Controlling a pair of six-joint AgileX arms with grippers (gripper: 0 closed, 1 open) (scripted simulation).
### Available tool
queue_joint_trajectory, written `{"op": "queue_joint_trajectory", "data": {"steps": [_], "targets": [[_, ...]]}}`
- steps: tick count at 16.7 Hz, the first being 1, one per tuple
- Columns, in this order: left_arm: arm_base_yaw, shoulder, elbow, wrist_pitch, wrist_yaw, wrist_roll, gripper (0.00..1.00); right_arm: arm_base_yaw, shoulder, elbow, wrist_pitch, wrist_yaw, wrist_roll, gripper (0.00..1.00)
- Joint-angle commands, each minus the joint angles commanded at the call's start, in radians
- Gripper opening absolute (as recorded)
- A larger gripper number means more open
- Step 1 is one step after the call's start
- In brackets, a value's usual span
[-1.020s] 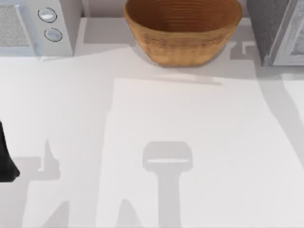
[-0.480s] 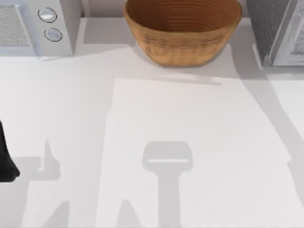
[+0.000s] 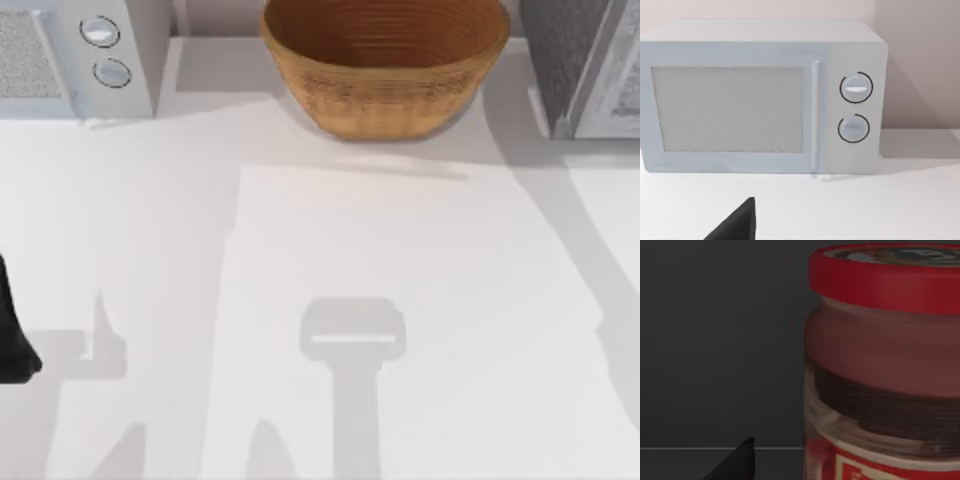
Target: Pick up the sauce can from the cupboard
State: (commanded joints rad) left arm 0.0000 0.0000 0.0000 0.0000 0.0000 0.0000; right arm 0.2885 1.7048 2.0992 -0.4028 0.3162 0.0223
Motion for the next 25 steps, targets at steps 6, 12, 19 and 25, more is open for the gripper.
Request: {"op": "queue_joint_trajectory", "data": {"steps": [6,12,19,25], "targets": [[0.0,0.0,0.0,0.0,0.0,0.0,1.0,-0.032,0.161,0.198,-0.037,-0.03,-0.001,1.0],[0.0,0.0,0.0,0.0,0.0,0.0,1.0,-0.036,0.176,0.217,-0.04,-0.033,-0.001,0.92],[0.0,0.0,0.0,0.0,0.0,0.0,1.0,-0.036,0.176,0.217,-0.04,-0.033,-0.001,0.4],[0.0,0.0,0.0,0.0,0.0,0.0,1.0,-0.036,0.176,0.217,-0.04,-0.033,-0.001,0.0]]}}
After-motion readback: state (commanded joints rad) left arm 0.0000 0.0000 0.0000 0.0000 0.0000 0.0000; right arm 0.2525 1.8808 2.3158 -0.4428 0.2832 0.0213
